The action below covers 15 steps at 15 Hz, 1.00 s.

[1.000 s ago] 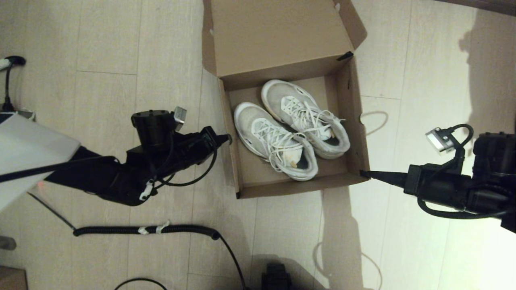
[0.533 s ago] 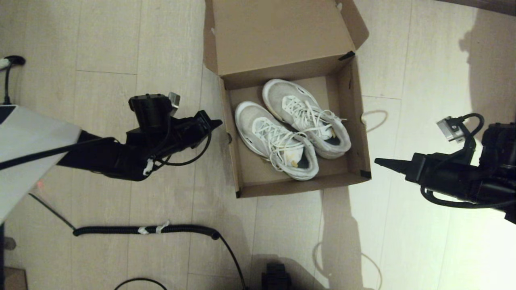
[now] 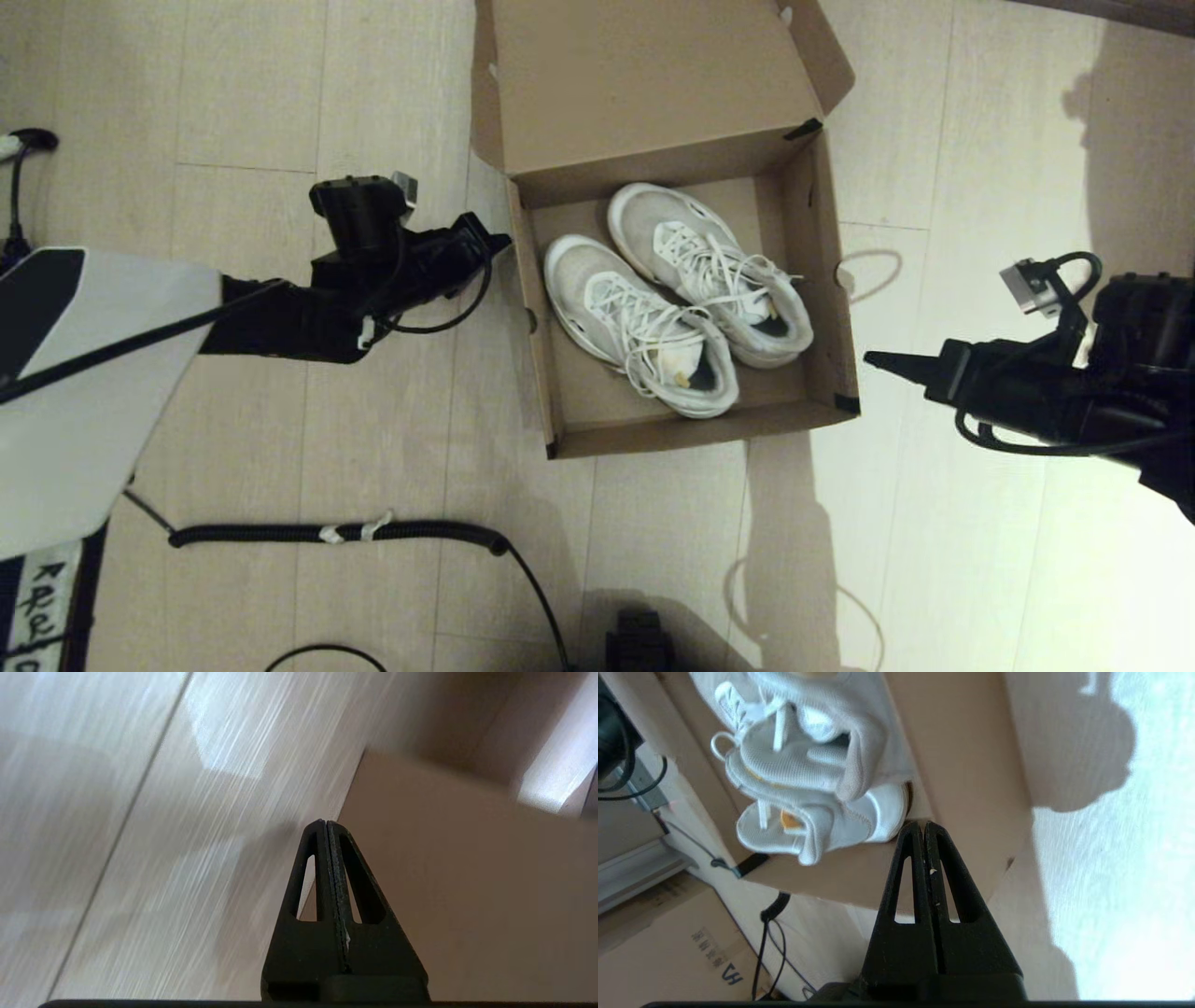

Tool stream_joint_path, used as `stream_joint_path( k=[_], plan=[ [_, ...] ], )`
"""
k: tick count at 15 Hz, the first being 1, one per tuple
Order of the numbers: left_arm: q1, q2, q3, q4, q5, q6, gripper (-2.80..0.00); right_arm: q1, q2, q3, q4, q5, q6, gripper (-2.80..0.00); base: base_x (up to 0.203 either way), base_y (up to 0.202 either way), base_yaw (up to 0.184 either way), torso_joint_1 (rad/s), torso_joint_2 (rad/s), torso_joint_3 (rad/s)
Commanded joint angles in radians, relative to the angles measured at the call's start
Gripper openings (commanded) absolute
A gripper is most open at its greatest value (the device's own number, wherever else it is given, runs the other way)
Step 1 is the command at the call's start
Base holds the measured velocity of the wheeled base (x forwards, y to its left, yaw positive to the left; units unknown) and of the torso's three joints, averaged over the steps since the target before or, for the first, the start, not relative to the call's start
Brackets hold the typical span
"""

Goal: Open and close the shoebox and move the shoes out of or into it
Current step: Put the shoes out of the shoe box

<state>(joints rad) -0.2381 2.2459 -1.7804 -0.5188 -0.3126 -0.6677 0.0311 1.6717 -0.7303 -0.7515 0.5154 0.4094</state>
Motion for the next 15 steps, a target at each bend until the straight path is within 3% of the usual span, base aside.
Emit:
stream_joint_path(
  k=[1, 3, 8, 11, 15],
  plan=[
    [-0.003, 0.062, -0.110, 0.034, -0.002, -0.004, -2.80, 0.001, 0.003, -0.014, -0.005, 0.002, 0.002, -2.80, 0.000, 0.000, 0.000, 0.000, 0.00, 0.000],
    [-0.012, 0.088, -0.154, 0.079, -0.027, 0.001, -2.80, 0.012, -0.016, -0.012, -0.003, 0.003, 0.000, -2.80, 0.000, 0.000, 0.000, 0.000, 0.00, 0.000],
    [-0.046, 0.087, -0.153, 0.039, -0.025, 0.000, -2.80, 0.118, -0.068, 0.022, -0.002, -0.011, -0.023, -2.80, 0.000, 0.000, 0.000, 0.000, 0.00, 0.000],
    [-0.063, 0.083, -0.154, 0.019, -0.020, 0.000, -2.80, 0.227, -0.071, 0.038, -0.004, -0.123, -0.029, -2.80, 0.000, 0.000, 0.000, 0.000, 0.00, 0.000],
    [-0.073, 0.084, -0.152, 0.017, -0.017, 0.000, -2.80, 0.338, -0.053, 0.053, -0.006, -0.299, -0.110, -2.80, 0.000, 0.000, 0.000, 0.000, 0.00, 0.000]
  ],
)
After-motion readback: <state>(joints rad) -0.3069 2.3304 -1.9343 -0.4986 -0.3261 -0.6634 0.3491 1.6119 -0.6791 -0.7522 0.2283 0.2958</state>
